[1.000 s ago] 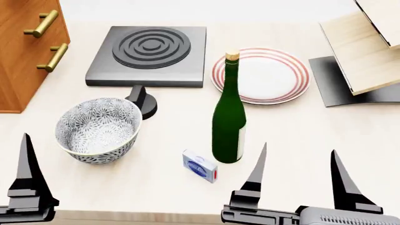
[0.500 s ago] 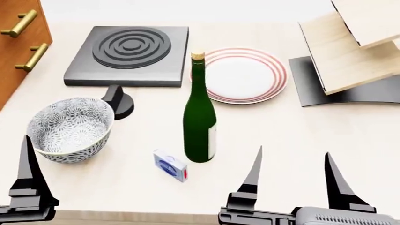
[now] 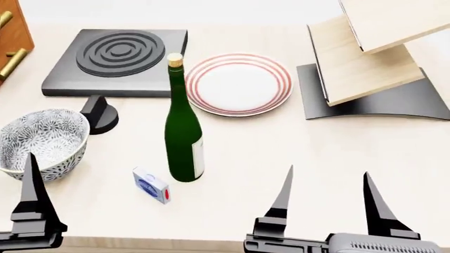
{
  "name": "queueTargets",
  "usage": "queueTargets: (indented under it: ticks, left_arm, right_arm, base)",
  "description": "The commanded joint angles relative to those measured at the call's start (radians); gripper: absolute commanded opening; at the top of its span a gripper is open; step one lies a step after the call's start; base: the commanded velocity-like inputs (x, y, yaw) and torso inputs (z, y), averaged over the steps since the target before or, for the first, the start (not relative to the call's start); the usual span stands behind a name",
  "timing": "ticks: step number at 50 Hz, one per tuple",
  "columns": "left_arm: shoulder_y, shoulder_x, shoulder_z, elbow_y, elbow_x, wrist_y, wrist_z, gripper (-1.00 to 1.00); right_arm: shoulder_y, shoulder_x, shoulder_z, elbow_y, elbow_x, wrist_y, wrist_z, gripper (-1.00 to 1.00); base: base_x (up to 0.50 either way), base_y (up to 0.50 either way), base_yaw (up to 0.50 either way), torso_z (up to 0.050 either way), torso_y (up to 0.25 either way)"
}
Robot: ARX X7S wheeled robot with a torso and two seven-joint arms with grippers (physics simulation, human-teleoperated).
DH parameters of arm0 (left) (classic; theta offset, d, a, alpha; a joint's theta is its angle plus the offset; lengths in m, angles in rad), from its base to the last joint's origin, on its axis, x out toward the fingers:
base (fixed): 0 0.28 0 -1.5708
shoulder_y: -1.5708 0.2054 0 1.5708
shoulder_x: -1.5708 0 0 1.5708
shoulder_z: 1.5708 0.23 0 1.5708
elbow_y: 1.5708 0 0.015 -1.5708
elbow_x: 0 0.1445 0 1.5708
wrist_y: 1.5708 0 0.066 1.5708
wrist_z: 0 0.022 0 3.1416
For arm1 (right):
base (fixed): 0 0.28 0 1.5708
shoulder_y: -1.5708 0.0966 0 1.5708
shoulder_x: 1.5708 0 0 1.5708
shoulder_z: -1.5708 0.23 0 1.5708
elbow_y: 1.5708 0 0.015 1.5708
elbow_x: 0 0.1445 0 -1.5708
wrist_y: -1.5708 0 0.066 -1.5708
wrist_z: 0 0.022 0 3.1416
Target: Pick up the akita bowl and put it on the plate.
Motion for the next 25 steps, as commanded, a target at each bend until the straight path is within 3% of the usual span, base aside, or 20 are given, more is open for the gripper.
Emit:
queueTargets:
  ticks: [1, 25]
  left_arm:
    - [0.002, -0.006, 0.001, 0.001, -0.006, 0.003, -0.007, 1.00]
    - [-0.002, -0.015, 0.009, -0.011, -0.013, 0.017, -0.017, 1.00]
  right_arm:
    - [-0.003, 0.005, -0.023, 0.003, -0.039, -0.018, 0.023, 1.00]
    - [-0.004, 0.027, -0.043, 0.000, -0.016, -0.022, 0.015, 1.00]
  base:
    - [0.00, 0.00, 0.00, 0.000, 0.000]
    - [0.02, 0.00, 0.00, 0.000, 0.000]
